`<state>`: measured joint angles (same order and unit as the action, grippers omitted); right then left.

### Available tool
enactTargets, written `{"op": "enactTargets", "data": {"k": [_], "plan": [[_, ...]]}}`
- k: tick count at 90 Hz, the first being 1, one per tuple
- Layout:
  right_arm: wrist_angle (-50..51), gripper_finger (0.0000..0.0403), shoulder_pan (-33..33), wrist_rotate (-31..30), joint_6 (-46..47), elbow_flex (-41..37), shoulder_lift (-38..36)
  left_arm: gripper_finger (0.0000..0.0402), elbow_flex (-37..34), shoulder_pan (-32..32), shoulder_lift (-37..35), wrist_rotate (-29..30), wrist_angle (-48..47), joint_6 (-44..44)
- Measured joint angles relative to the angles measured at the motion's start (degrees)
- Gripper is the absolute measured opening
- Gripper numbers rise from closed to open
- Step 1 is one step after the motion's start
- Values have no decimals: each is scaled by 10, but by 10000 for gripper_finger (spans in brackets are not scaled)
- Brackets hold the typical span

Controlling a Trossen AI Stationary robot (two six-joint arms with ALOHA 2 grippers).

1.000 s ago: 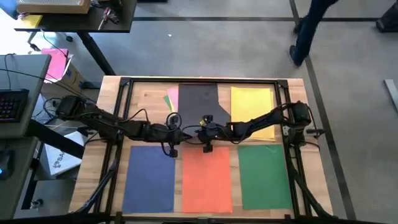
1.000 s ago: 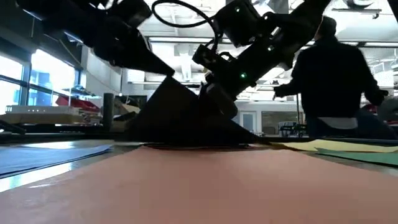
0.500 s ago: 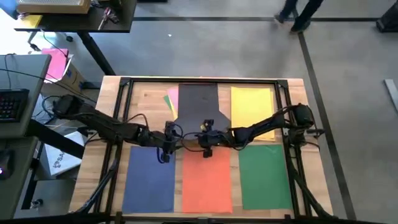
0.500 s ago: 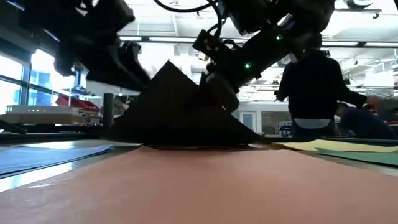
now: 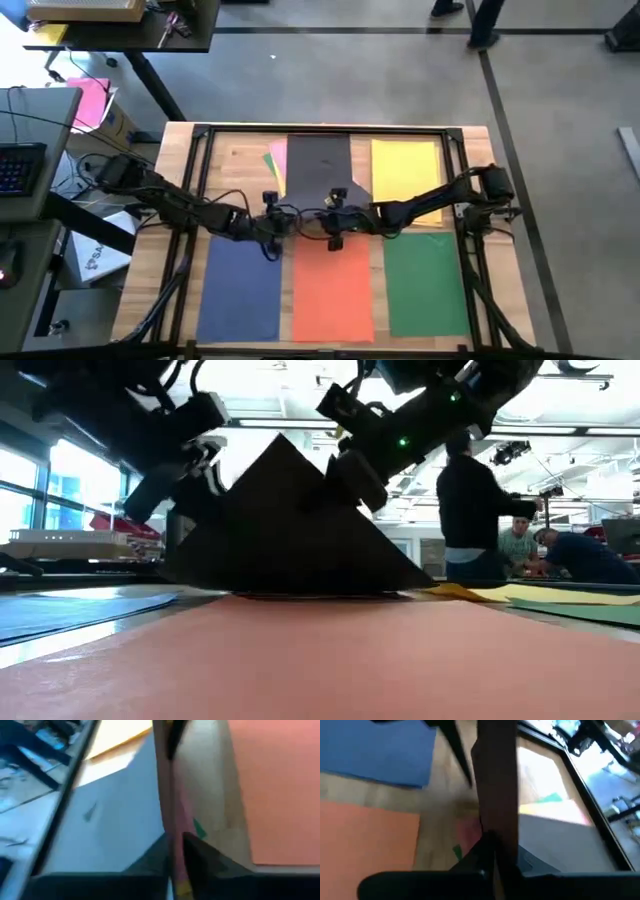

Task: Organize paper
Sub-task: Put the black paper to the top left of the table

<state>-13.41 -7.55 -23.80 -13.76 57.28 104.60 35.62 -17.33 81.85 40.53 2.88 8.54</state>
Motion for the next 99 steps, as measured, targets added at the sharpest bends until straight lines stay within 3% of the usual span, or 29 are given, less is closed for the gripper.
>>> {"op": "enactTargets", "data": {"k": [25, 35, 49, 55, 60, 68, 78, 88, 99], "plan": [[70, 10, -10, -23, 39, 0, -38, 0, 126, -17, 0, 109, -232, -19], [113, 43, -17, -32, 74, 0, -67, 0, 171, -23, 0, 148, -309, -19], [181, 102, -20, -47, 135, 0, -101, 0, 240, -31, 0, 268, -445, -23], [201, 123, -21, -45, 154, 0, -105, 0, 266, -31, 0, 285, -484, -28], [215, 135, -21, -41, 164, 0, -106, 0, 283, -31, 0, 259, -503, -30], [228, 149, -24, -28, 166, 0, -106, 0, 287, -34, 0, 158, -520, -62], [235, 154, -27, -21, 177, 0, -106, 0, 287, -34, 18, 38, -639, -193], [235, 153, -29, -21, 178, 0, -106, 0, 271, -35, 55, -23, -790, -345], [229, 154, -30, -21, 178, 0, -106, 0, 223, -34, 75, -94, -789, -426]]}}
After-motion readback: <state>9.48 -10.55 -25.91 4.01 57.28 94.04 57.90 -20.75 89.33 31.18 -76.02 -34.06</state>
